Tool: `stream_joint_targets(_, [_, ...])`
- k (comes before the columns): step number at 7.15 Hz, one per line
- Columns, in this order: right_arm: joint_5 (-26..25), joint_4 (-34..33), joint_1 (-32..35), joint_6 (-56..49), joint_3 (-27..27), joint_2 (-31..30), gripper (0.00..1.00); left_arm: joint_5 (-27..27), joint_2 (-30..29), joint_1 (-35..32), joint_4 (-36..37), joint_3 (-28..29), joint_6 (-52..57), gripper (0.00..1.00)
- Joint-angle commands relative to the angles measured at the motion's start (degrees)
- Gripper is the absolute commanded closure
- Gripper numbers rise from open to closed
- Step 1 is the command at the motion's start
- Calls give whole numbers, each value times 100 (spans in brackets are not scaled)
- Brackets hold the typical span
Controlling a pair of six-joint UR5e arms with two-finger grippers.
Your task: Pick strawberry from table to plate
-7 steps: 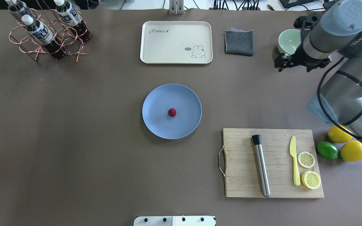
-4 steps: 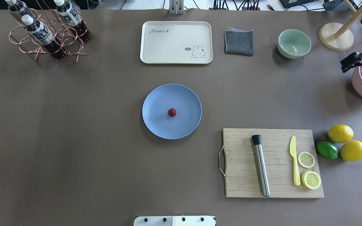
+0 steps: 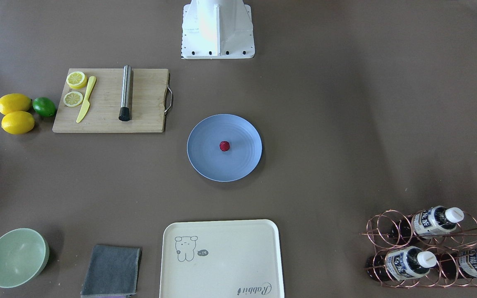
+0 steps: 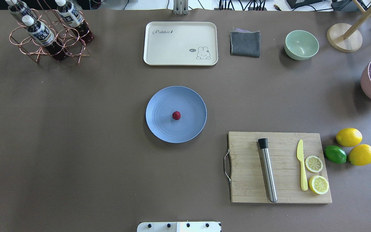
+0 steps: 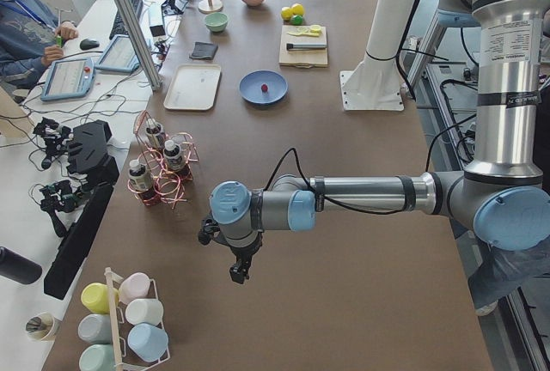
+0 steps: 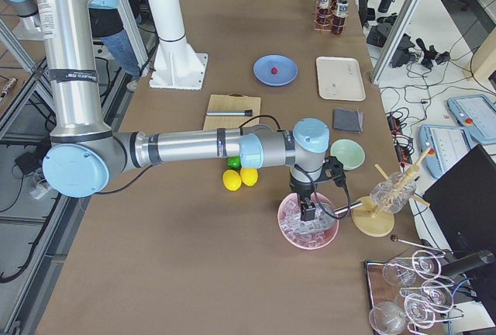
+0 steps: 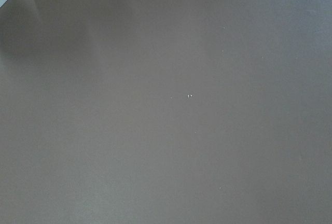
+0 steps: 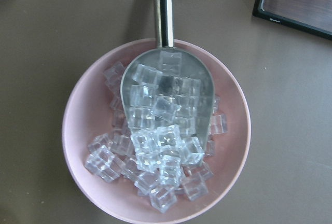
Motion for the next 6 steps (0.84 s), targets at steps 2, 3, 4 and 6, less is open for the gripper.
stream_joint_targets(2, [-10, 5, 429, -184, -522, -229, 0, 0, -16, 10, 3, 24, -35, 2])
stream_joint_targets(3, [-2, 5, 429, -176, -531, -257, 0, 0, -33, 10, 3, 50, -44, 2])
stream_joint_targets(4, [-1, 5, 429, -175, -531, -257, 0, 0, -51, 10, 3, 7, -53, 2])
stream_joint_targets(6, [7, 5, 429, -175, -522, -292, 0, -218, -95, 19, 64, 7, -62, 2])
